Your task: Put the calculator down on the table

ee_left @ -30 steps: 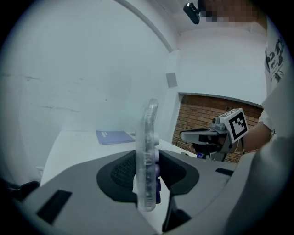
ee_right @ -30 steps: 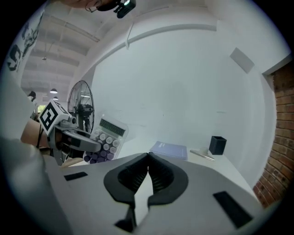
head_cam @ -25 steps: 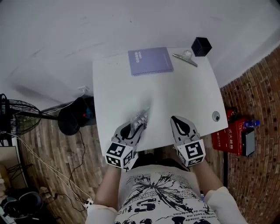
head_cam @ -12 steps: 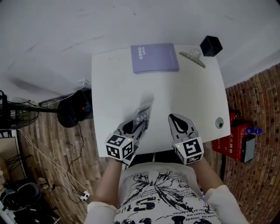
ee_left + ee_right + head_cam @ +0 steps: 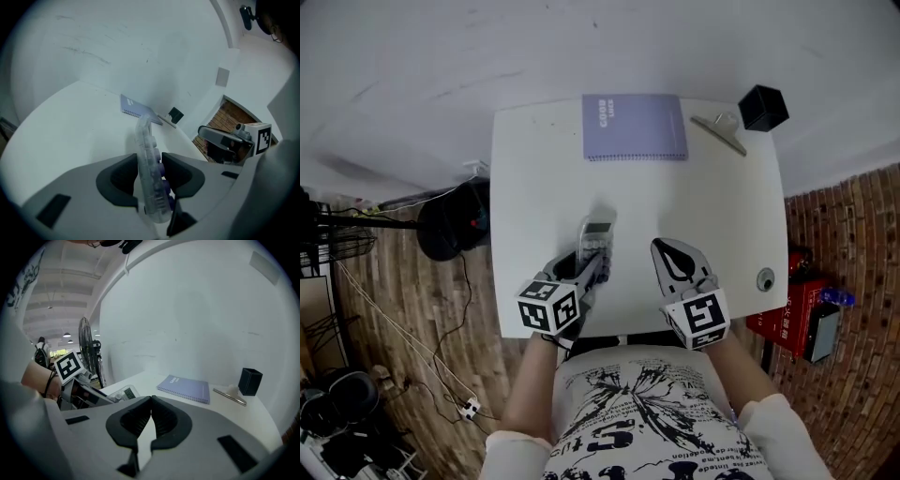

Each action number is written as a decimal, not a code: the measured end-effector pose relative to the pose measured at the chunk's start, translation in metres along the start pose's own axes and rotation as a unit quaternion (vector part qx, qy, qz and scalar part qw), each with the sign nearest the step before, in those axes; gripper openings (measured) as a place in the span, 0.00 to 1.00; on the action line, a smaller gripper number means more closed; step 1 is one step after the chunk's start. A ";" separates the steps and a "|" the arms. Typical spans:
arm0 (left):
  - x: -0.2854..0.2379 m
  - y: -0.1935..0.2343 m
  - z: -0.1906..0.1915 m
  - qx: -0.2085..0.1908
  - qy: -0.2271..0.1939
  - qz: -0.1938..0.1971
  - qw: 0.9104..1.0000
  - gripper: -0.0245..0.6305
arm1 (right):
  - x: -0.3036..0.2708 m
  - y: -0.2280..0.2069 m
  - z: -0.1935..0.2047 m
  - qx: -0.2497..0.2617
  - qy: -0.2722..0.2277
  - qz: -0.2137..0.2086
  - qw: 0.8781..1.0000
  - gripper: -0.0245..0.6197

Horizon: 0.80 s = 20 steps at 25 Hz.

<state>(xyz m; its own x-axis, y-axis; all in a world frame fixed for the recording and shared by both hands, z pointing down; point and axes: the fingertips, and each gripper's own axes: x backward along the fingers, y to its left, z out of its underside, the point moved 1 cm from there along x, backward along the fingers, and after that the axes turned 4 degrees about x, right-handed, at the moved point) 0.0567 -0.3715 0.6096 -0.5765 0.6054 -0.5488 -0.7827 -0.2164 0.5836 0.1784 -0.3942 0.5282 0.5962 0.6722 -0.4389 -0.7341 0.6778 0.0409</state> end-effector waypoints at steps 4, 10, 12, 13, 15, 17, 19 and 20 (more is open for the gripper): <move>-0.004 0.005 0.000 -0.010 0.006 -0.020 1.000 0.31 | -0.002 -0.008 0.004 -0.014 0.007 -0.005 1.000 0.06; -0.001 0.018 0.001 -0.003 -0.004 -0.056 0.998 0.32 | -0.007 -0.015 0.011 -0.027 0.022 -0.003 0.999 0.06; 0.002 0.026 0.002 0.004 -0.009 -0.072 0.997 0.35 | -0.009 -0.013 0.012 -0.024 0.024 -0.007 0.999 0.06; 0.003 0.029 0.002 0.008 -0.010 -0.075 0.997 0.35 | -0.010 -0.012 0.013 -0.023 0.024 -0.009 0.999 0.06; 0.004 0.033 0.004 0.012 -0.009 -0.076 0.997 0.36 | -0.012 -0.009 0.014 -0.020 0.026 -0.012 0.999 0.06; 0.004 0.038 0.004 0.003 -0.008 -0.088 0.996 0.37 | -0.013 -0.006 0.015 -0.018 0.026 -0.012 0.999 0.06; 0.005 0.045 0.006 -0.011 -0.003 -0.107 0.994 0.38 | -0.013 -0.004 0.016 -0.019 0.026 -0.012 0.999 0.06; 0.005 0.048 0.006 -0.019 0.001 -0.115 0.993 0.38 | -0.013 -0.002 0.017 -0.020 0.026 -0.013 0.999 0.06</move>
<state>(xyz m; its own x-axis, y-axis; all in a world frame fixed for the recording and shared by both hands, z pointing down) 0.0177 -0.3744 0.6388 -0.3826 0.6410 -0.6654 -0.9014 -0.1012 0.4209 0.1776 -0.3991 0.5486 0.5976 0.6379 -0.4858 -0.7321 0.6811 -0.0064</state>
